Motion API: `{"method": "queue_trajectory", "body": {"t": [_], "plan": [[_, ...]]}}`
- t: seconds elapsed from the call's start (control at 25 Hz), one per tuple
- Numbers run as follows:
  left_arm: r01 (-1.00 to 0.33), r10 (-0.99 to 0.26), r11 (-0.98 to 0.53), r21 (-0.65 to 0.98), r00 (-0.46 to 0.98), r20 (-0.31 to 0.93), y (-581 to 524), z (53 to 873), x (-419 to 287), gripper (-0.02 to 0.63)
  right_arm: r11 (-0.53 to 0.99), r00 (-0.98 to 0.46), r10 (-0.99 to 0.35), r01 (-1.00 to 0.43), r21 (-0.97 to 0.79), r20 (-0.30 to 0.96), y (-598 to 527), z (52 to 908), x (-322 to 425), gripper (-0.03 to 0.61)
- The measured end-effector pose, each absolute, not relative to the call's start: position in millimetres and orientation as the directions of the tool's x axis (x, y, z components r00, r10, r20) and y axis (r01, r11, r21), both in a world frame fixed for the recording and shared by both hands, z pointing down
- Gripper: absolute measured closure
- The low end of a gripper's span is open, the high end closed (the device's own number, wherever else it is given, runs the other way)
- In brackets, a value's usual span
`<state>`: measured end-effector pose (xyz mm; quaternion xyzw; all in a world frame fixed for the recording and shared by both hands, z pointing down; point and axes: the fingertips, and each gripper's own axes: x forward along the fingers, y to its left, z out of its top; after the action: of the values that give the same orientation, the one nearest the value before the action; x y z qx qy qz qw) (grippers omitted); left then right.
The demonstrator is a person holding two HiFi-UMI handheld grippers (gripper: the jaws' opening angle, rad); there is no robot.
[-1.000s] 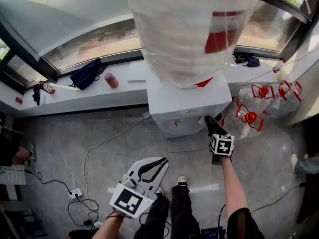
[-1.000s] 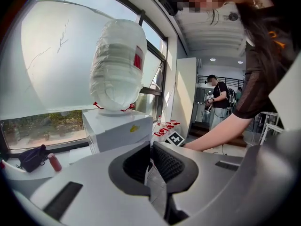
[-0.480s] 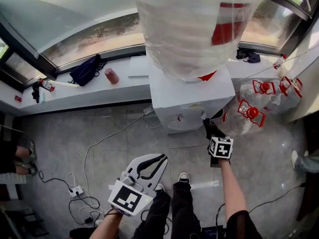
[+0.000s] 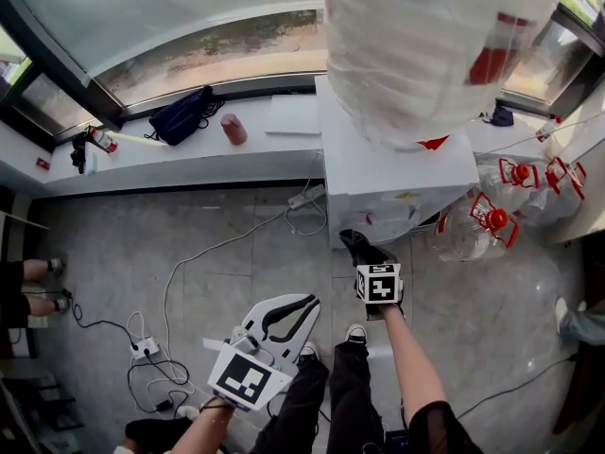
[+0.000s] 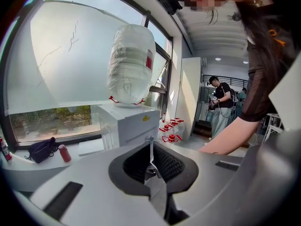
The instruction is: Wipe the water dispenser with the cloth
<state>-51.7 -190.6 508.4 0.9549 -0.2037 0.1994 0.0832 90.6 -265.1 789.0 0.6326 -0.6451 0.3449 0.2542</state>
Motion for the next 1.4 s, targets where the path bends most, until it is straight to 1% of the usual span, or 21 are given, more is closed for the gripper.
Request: {"method": "queue_trajectory", "body": {"t": [0.28,0.6,0.76,1.0,1.24,1.4], "plan": [[-0.473,-0.397,-0.877,0.083,0.811,0.430,-198,523,-85,0.592,-0.034,-0.099,-0.647,-0.987,-0.158,0.756,-294,801,53,0.474],[-0.499,-0.425,-0.863,0.081,0.803,0.418,-206,550,-89,0.592,-0.024,-0.052,-0.627,-0.996,-0.086,0.777,-306,836,80,0.474],[-0.494,-0.417,-0.865,0.085,0.804,0.423,-204,564,-82,0.592,-0.081,-0.027,-0.633,-0.992,-0.100,0.773,-306,845,110,0.474],[-0.465,-0.389,-0.881,0.085,0.815,0.430,-202,575,-61,0.592,-0.225,0.052,-0.637,-0.967,-0.121,0.769,-297,843,178,0.474],[-0.430,-0.358,-0.898,0.096,0.838,0.412,-203,576,-30,0.592,-0.350,0.153,-0.609,-0.932,-0.091,0.778,-268,835,254,0.474],[-0.411,-0.340,-0.906,0.103,0.850,0.403,-203,578,-13,0.592,-0.393,0.206,-0.586,-0.918,-0.052,0.783,-249,830,297,0.474]]}}
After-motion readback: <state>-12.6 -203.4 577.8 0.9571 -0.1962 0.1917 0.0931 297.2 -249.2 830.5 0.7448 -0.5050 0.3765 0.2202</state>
